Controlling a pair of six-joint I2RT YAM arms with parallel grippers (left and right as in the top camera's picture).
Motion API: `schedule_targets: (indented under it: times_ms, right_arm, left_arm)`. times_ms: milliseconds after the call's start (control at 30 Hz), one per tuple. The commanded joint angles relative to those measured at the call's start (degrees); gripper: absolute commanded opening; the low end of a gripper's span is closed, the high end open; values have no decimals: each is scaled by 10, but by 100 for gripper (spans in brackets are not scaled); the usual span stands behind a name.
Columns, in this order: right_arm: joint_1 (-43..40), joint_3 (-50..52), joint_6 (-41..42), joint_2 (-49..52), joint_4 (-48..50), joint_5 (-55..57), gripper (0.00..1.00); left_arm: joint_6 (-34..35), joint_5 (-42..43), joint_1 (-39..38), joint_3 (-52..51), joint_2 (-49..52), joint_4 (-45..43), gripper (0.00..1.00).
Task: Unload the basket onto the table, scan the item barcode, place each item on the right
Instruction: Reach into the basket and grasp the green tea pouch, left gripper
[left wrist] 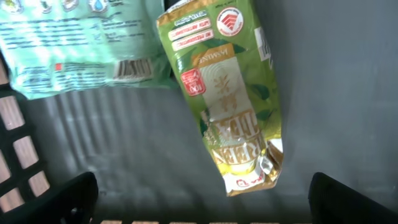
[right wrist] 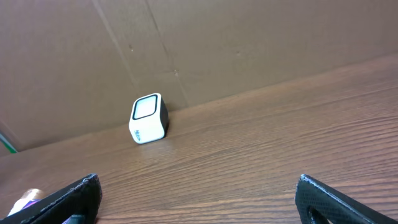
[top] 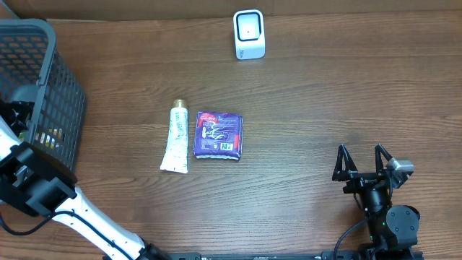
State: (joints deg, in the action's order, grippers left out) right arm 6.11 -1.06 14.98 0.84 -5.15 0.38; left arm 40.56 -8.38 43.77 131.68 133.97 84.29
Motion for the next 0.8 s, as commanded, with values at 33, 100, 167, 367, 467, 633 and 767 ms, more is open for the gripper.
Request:
schedule_targets:
  times_ms: [33, 100, 167, 367, 467, 633, 767]
  right_arm:
    - [4, 6, -2, -7, 3, -1, 100]
    - [4, 6, -2, -7, 3, -1, 100]
    - [4, 6, -2, -7, 3, 0, 100]
    - [4, 6, -2, -7, 3, -1, 100]
    - [4, 6, -2, -7, 3, 0, 100]
    - [4, 6, -2, -7, 3, -1, 100]
    - [4, 6, -2, -7, 3, -1, 100]
  left_arm:
    - [1, 5, 2, -48, 2, -26, 100]
    - [1, 6, 3, -79, 2, -43, 100]
    - [-2, 10, 2, -108, 2, -65, 100]
    - [-34, 24, 0, -143, 2, -122, 99]
    - [-52, 24, 0, -143, 2, -128, 95]
    - [-110, 89, 2, -142, 2, -132, 80]
    - [-171, 132, 3, -139, 2, -127, 30]
